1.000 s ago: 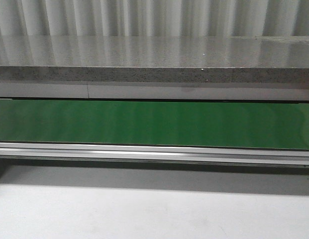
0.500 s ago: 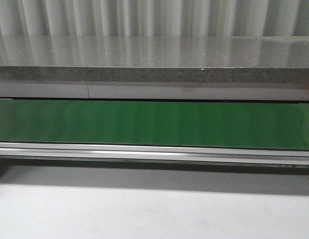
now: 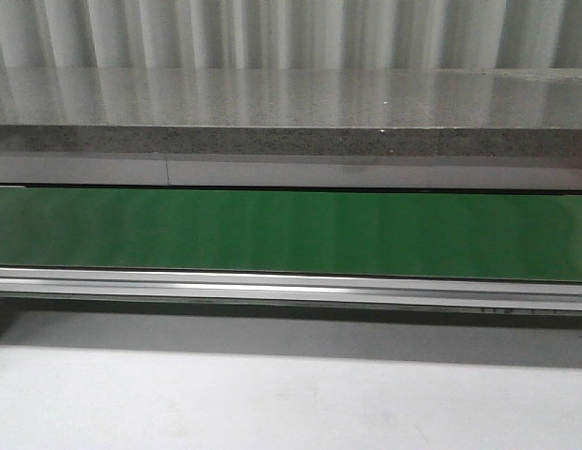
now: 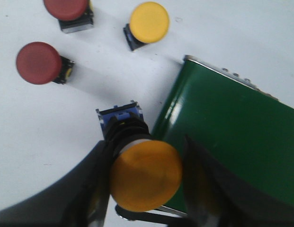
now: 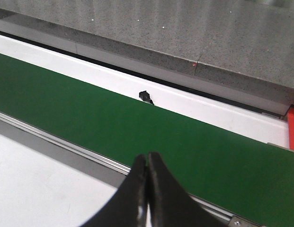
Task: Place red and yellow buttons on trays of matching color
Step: 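Set the yellow button on the conveyor's near end, open left gripper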
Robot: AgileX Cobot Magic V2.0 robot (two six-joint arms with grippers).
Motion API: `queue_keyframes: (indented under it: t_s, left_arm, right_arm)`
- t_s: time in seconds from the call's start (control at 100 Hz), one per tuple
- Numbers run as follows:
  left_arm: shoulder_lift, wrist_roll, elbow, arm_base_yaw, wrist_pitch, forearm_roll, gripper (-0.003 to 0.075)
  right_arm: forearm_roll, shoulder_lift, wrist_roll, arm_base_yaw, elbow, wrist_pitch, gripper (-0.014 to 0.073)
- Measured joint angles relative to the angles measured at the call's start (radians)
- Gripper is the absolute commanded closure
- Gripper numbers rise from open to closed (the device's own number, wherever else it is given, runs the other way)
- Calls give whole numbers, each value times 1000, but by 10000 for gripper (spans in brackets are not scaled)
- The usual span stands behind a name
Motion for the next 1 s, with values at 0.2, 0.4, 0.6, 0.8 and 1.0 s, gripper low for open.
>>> queue_keyframes:
  t_s: [0.2,0.4,0.6,0.8,1.0]
  left_arm:
    - [-13,61,48,-61,6,-91,605]
    - [-13,70,133,-112,-29,-107,604]
    - [14,88,150,-114,-54,-107,411]
    - [21,104,150,-114,-66,-109,111]
    - [15,102,150,-114,-134,-106,146]
  right_arm:
    - [0,0,0,0,0,0,659]
    - [0,0,0,0,0,0,659]
    - [0,0,0,0,0,0,659]
    - [0,0,0,0,0,0,659]
    - [0,0,0,0,0,0,659]
